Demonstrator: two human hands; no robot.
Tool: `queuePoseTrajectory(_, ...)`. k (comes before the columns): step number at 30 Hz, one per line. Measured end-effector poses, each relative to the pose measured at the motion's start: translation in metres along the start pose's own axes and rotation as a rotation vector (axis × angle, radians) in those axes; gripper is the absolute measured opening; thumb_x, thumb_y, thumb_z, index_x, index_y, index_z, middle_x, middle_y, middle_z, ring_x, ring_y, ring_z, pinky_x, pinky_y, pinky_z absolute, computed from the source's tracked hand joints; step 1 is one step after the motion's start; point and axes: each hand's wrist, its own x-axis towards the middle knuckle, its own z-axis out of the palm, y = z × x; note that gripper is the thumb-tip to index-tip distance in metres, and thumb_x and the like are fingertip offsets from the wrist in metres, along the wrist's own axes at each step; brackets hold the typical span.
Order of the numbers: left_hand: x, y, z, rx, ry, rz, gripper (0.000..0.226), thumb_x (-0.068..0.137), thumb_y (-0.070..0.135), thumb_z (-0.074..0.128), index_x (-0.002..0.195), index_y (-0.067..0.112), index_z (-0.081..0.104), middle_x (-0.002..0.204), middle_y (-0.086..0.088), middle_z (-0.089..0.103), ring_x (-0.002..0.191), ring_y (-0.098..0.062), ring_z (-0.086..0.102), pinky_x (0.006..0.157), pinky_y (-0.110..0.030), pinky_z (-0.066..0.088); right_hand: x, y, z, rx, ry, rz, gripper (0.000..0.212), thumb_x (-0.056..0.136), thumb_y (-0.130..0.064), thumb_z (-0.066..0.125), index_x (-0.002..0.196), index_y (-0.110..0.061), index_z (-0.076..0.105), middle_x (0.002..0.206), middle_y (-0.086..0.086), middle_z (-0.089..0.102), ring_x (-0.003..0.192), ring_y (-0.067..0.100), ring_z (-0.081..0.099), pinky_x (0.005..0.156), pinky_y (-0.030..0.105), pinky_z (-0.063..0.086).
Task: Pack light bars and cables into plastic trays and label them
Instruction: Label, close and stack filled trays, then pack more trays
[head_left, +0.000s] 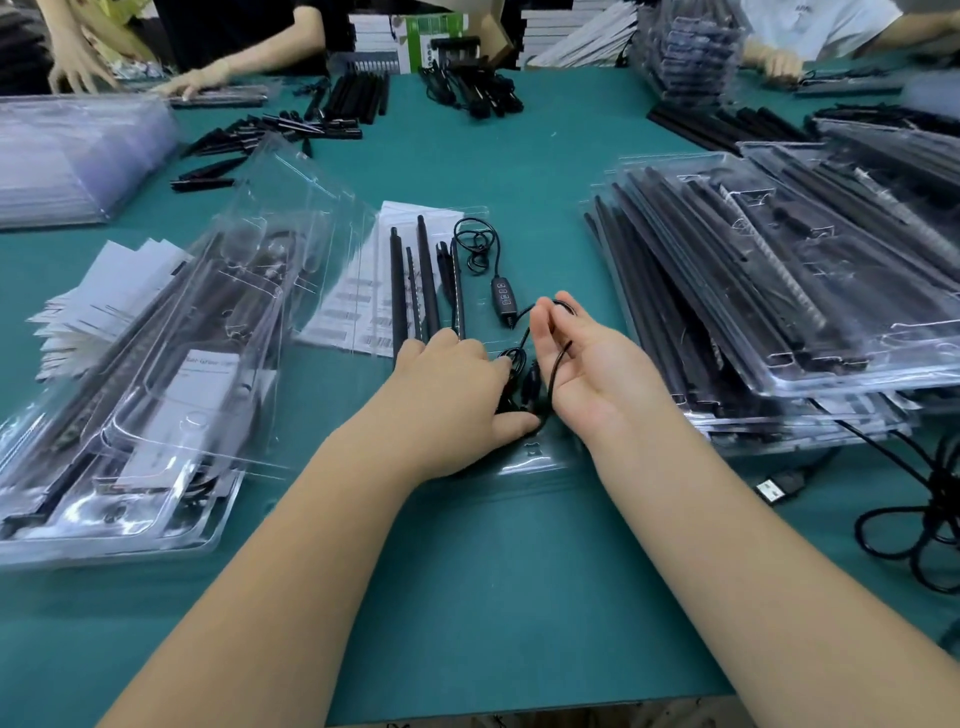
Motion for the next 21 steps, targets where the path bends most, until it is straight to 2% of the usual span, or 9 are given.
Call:
queuePoseTrajectory(2, -0.004, -0.004, -0.003, -0.111, -0.004, 0.023, 0.075, 0.070, 0.076, 0.024, 0.113, 0.023, 0.055, 0.100, 0.003, 0.057, 0.100, -0.022, 0.043, 0.078, -0.037, 0.029, -0.001, 0.001, -0.001, 0.017, 0.008, -0.013, 0.014, 0.091, 0.010, 0.048, 0.087, 0.000, 0.056, 0.074, 0.013, 0.058, 0.049, 0.014, 0.064, 0.058, 0.021, 0.057)
queuePoseTrajectory(5, -0.008, -0.005, -0.008, -0.294, 0.054, 0.017, 0.081, 0.066, 0.084, 0.032, 0.119, 0.029, 0.057, 0.094, 0.011, 0.063, 0.095, -0.017, 0.046, 0.081, -0.036, 0.035, -0.001, 0.002, -0.001, 0.015, 0.029, -0.021, 0.011, 0.092, 0.006, 0.051, 0.085, 0.000, 0.057, 0.073, 0.012, 0.058, 0.051, 0.014, 0.063, 0.058, 0.022, 0.057)
queuePoseTrajectory(8, -0.006, -0.001, -0.009, -0.258, 0.146, 0.004, 0.068, 0.069, 0.077, 0.037, 0.119, 0.037, 0.059, 0.087, 0.013, 0.064, 0.087, -0.015, 0.049, 0.080, -0.034, 0.041, 0.000, 0.002, 0.000, 0.032, 0.030, -0.010, 0.014, 0.094, -0.004, 0.052, 0.082, 0.001, 0.057, 0.066, 0.011, 0.060, 0.052, 0.014, 0.063, 0.058, 0.023, 0.057)
queuePoseTrajectory(11, -0.005, 0.001, -0.008, -0.172, 0.144, 0.002, 0.064, 0.067, 0.079, 0.028, 0.102, 0.037, 0.062, 0.080, 0.009, 0.060, 0.081, -0.017, 0.046, 0.072, -0.033, 0.039, 0.001, 0.000, -0.001, 0.045, 0.004, 0.001, 0.023, 0.098, -0.013, 0.048, 0.081, 0.001, 0.057, 0.058, 0.009, 0.063, 0.056, 0.015, 0.064, 0.060, 0.023, 0.058)
queuePoseTrajectory(15, -0.006, 0.004, -0.005, -0.242, 0.163, -0.043, 0.044, 0.077, 0.067, 0.039, 0.084, 0.030, 0.063, 0.075, 0.003, 0.055, 0.081, -0.021, 0.044, 0.076, -0.036, 0.044, -0.001, 0.000, 0.000, -0.022, -0.017, 0.031, 0.029, 0.100, -0.016, 0.043, 0.082, 0.001, 0.058, 0.068, 0.012, 0.064, 0.062, 0.019, 0.064, 0.059, 0.024, 0.058)
queuePoseTrajectory(17, -0.005, 0.006, -0.003, -0.305, 0.189, -0.060, 0.033, 0.080, 0.060, 0.050, 0.077, 0.029, 0.060, 0.075, 0.002, 0.056, 0.082, -0.022, 0.045, 0.076, -0.036, 0.044, -0.002, -0.002, 0.001, -0.247, -0.001, -0.038, 0.021, 0.097, -0.014, 0.048, 0.084, -0.003, 0.061, 0.071, 0.009, 0.066, 0.063, 0.016, 0.062, 0.056, 0.023, 0.056)
queuePoseTrajectory(18, -0.005, 0.006, -0.002, -0.335, 0.197, -0.065, 0.031, 0.081, 0.058, 0.054, 0.077, 0.027, 0.060, 0.075, 0.002, 0.058, 0.082, -0.022, 0.045, 0.076, -0.036, 0.044, -0.002, -0.004, 0.000, -0.483, 0.019, -0.133, 0.018, 0.096, -0.015, 0.050, 0.086, -0.008, 0.064, 0.073, 0.004, 0.068, 0.063, 0.011, 0.060, 0.056, 0.022, 0.054)
queuePoseTrajectory(21, -0.005, 0.006, -0.001, -0.427, 0.213, -0.093, 0.026, 0.082, 0.051, 0.060, 0.092, 0.029, 0.070, 0.077, 0.008, 0.064, 0.085, -0.021, 0.048, 0.075, -0.032, 0.042, -0.003, -0.014, -0.004, -1.382, 0.033, -0.583, 0.021, 0.094, -0.021, 0.048, 0.097, -0.019, 0.069, 0.074, -0.008, 0.069, 0.066, 0.001, 0.055, 0.067, 0.022, 0.042)
